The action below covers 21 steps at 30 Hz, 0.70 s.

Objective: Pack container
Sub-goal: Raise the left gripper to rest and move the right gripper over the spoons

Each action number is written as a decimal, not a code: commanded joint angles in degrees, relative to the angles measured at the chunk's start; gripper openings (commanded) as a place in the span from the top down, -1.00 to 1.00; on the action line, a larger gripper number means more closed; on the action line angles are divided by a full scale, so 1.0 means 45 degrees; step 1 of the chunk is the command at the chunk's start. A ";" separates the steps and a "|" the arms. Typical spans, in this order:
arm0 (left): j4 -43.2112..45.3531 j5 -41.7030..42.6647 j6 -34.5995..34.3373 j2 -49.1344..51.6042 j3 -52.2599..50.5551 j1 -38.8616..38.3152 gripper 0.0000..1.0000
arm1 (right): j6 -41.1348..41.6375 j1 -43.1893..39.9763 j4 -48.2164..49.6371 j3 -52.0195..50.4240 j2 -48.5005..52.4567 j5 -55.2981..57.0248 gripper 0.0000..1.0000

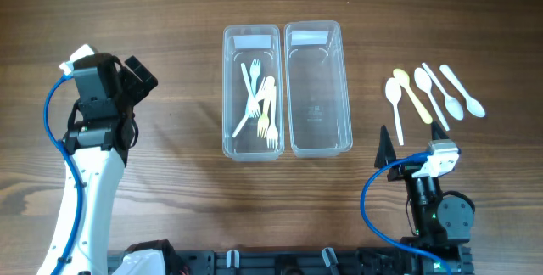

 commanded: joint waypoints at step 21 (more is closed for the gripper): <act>-0.0015 -0.0160 0.0248 -0.0141 -0.0019 0.0058 -1.00 | 0.2599 -0.0024 0.0495 -0.0019 -0.0019 -0.0797 -0.99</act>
